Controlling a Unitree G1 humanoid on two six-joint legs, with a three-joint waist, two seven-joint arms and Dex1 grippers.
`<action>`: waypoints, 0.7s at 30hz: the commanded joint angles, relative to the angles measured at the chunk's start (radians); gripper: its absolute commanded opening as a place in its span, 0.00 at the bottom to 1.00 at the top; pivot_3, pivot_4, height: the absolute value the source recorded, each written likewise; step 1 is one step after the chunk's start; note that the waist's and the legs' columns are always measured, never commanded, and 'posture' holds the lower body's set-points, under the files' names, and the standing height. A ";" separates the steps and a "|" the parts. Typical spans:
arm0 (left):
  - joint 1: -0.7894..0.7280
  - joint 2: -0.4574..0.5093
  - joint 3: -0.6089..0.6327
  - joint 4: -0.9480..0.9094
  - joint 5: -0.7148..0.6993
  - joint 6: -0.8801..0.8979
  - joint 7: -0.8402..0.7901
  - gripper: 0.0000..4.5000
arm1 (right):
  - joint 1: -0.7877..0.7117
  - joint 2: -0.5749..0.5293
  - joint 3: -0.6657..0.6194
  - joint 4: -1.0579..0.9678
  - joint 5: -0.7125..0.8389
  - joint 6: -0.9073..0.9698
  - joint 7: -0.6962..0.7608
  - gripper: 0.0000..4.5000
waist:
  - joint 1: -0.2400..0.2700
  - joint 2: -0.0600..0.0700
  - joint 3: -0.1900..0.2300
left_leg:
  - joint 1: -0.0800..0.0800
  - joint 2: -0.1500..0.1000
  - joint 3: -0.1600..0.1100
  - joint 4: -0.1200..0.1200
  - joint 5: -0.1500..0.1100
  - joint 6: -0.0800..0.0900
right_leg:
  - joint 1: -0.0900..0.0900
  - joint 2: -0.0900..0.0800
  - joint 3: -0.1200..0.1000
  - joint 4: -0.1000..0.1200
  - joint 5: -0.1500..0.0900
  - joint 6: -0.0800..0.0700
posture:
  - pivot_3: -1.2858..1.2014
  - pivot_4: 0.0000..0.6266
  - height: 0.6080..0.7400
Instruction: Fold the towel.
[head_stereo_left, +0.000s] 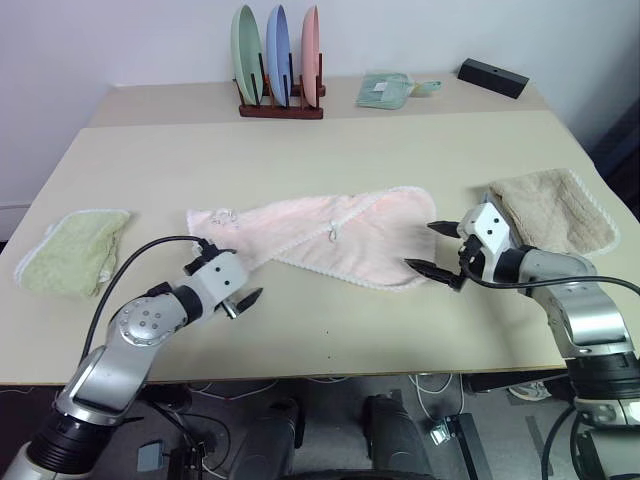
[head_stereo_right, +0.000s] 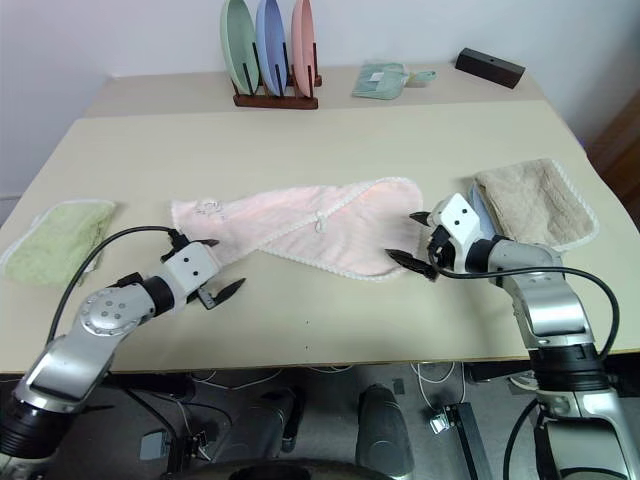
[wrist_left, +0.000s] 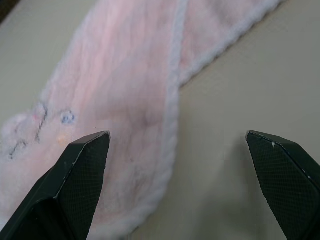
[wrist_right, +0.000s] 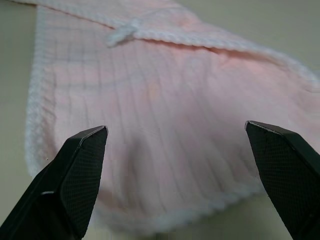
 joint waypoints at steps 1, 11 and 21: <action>0.004 0.035 0.039 0.098 0.015 -0.054 -0.041 0.99 | 0.011 -0.002 -0.034 -0.062 0.023 0.008 -0.021 1.00 | -0.001 0.001 0.000 | 0.000 0.000 0.000 0.000 0.000 0.000 | 0.000 0.000 0.000 0.000 0.000 0.000 | 0.52 0.24 0.98; -0.106 0.021 0.044 0.350 0.033 -0.201 -0.059 0.70 | 0.047 0.003 -0.049 -0.113 0.036 0.023 -0.063 1.00 | -0.002 0.001 -0.001 | 0.001 0.003 0.000 0.001 0.000 0.000 | 0.001 0.003 0.000 0.000 0.003 -0.001 | 0.52 0.24 0.98; -0.118 0.004 0.051 0.382 0.046 -0.249 -0.034 0.00 | 0.021 0.000 -0.027 -0.102 0.028 0.007 -0.057 1.00 | -0.001 0.001 -0.001 | 0.001 0.005 0.001 0.001 0.000 -0.001 | 0.000 0.005 0.000 0.000 0.004 -0.002 | 0.52 0.24 0.98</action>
